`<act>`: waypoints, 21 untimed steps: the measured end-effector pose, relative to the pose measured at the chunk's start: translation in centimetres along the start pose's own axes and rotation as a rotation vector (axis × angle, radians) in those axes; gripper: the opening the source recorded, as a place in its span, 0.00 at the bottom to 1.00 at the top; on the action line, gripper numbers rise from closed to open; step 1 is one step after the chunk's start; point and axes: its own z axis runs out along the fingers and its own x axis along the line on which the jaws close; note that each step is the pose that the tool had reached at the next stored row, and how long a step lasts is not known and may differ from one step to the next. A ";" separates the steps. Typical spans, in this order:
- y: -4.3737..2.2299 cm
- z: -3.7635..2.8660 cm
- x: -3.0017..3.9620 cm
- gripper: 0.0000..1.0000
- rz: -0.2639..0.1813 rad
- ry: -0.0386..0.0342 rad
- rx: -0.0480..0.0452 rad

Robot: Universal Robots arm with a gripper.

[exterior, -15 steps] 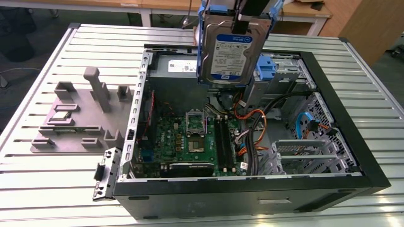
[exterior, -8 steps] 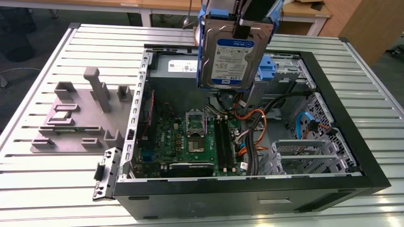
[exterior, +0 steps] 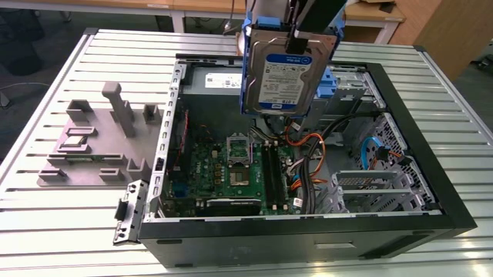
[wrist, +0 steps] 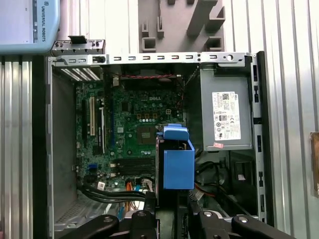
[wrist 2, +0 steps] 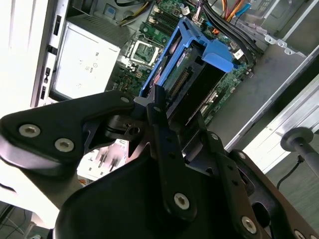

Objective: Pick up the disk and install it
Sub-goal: 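Pick up the disk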

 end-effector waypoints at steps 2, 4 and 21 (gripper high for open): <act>0.00 -0.01 0.11 0.35 0.000 0.0001 0.0000; -0.01 -0.01 0.12 0.35 0.000 0.0001 0.0000; -0.05 -0.02 0.38 0.35 0.000 0.0001 0.0001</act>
